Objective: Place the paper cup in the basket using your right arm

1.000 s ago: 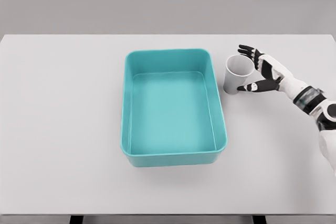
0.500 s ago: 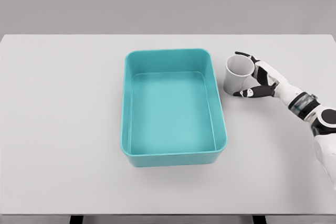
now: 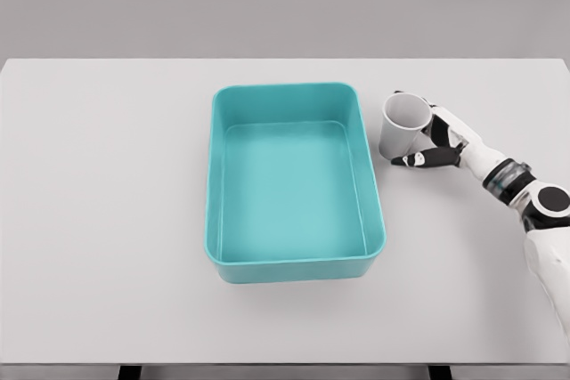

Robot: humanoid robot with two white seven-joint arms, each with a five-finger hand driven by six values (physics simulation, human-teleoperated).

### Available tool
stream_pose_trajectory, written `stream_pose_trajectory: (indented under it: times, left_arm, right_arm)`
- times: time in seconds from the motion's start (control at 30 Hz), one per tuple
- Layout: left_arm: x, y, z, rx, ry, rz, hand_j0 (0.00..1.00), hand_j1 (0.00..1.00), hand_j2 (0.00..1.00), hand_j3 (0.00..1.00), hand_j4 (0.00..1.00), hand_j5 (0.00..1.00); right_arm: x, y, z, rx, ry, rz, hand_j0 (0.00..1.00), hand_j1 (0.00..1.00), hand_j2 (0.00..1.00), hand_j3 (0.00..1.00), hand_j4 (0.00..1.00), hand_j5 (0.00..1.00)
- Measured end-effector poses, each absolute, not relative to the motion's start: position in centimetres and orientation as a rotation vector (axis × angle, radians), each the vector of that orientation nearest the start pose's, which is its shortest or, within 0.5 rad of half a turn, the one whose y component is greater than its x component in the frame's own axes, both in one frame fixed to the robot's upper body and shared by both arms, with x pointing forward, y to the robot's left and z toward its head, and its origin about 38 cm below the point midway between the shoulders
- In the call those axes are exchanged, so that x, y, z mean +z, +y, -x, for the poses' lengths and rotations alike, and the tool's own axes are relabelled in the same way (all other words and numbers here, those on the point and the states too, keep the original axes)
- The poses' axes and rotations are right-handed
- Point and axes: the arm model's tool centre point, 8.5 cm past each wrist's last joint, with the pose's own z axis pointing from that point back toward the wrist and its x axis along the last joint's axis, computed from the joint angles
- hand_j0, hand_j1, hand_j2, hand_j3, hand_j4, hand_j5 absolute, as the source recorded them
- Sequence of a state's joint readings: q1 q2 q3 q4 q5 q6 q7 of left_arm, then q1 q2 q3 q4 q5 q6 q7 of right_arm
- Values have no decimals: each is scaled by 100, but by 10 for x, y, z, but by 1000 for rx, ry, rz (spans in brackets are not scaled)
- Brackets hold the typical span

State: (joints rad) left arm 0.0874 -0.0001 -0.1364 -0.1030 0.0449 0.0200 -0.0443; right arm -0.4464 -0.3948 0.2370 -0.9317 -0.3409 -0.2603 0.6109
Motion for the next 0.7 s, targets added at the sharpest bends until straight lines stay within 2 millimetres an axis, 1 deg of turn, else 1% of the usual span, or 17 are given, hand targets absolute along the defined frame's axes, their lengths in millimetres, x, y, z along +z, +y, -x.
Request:
stream_pose_trajectory:
  times: [0.03, 0.07, 0.13, 0.23, 0.4, 0.57, 0.6, 0.7]
  left_arm:
    - [-264, 263, 23, -91, 11, -30, 100, 100, 100, 100, 100, 100]
    - [-264, 263, 23, -91, 11, -30, 100, 100, 100, 100, 100, 100]
    - [-264, 263, 23, -91, 11, -30, 100, 100, 100, 100, 100, 100]
    - [-264, 263, 23, -90, 11, -30, 100, 100, 100, 100, 100, 100]
    - [-264, 263, 23, -90, 11, -30, 100, 100, 100, 100, 100, 100]
    - [-264, 263, 23, -91, 11, -30, 100, 100, 100, 100, 100, 100]
    - [-264, 263, 23, -91, 11, -30, 100, 100, 100, 100, 100, 100]
    - [-264, 263, 23, -91, 11, -30, 100, 100, 100, 100, 100, 100]
  right_arm:
    - [74, -330, -460, 620, -1480, -288, 99, 99, 99, 99, 99, 99]
    - [75, -330, -461, 621, -1481, -288, 83, 83, 83, 83, 83, 83]
    - [74, -330, -461, 619, -1480, -287, 71, 71, 71, 71, 71, 71]
    - [74, -331, -461, 618, -1477, -286, 64, 64, 64, 64, 64, 64]
    - [75, -331, -461, 618, -1472, -285, 63, 63, 63, 63, 63, 63]
    - [77, -331, -462, 626, -1469, -282, 56, 56, 56, 56, 56, 56]
    - [78, -331, -463, 629, -1471, -280, 53, 53, 53, 53, 53, 53]
    - [81, -333, -463, 637, -1476, -272, 52, 52, 52, 52, 52, 52]
